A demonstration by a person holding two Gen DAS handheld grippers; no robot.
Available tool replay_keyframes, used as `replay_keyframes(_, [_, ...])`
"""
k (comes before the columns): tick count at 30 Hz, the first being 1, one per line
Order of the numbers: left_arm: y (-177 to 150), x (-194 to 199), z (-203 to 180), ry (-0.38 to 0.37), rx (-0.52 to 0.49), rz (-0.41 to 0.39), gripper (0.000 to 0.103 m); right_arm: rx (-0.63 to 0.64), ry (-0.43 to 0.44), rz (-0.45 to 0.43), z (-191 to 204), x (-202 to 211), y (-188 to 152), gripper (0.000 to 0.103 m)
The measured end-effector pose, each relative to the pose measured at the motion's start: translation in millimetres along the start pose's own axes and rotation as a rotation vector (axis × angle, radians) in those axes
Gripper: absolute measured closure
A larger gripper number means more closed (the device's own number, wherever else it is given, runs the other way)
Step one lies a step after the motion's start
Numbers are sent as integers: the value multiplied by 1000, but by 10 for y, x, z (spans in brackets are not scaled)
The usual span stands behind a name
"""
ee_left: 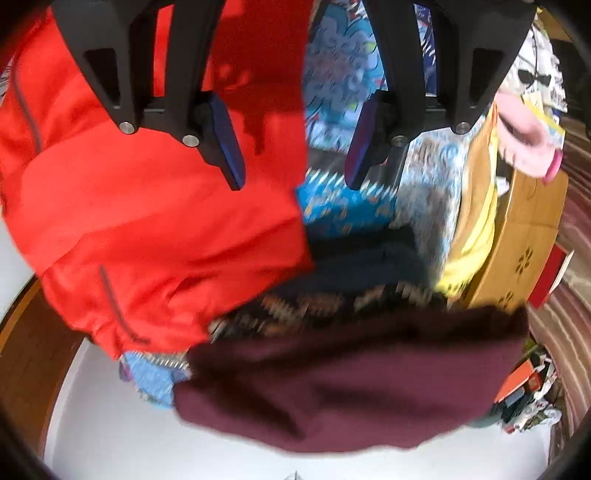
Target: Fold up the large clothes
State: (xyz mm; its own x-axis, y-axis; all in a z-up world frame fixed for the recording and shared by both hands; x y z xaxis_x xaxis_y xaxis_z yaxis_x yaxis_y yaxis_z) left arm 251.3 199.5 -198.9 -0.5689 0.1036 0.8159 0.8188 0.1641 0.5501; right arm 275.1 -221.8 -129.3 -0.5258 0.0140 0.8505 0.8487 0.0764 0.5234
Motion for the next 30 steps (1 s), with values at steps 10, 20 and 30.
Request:
replay_keyframes(10, [554, -134, -436, -14, -115, -85, 47, 38, 39, -99, 246, 64, 567, 31])
replay_keyframes(20, [730, -857, -414, 15, -148, -26, 47, 154, 93, 15, 770, -556, 992, 31])
replay_keyframes(30, [812, -1148, -439, 54, -178, -53, 46, 186, 88, 75, 1234, -1242, 1571, 31])
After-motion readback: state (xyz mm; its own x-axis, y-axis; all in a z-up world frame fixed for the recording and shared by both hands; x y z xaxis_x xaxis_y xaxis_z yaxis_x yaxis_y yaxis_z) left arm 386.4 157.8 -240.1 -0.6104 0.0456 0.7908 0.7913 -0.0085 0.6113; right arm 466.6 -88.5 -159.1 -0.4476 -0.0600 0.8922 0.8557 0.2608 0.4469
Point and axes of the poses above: each gripper's, at about its wrist camera, not at the fingertips, and x roughly against the way its jaws point, z to its left, y to its top, the point moved 6 cm from there along -x, roughly the way its jaws point, and after that the axes turned 11 degrees about -y, right-handed, at the moved point
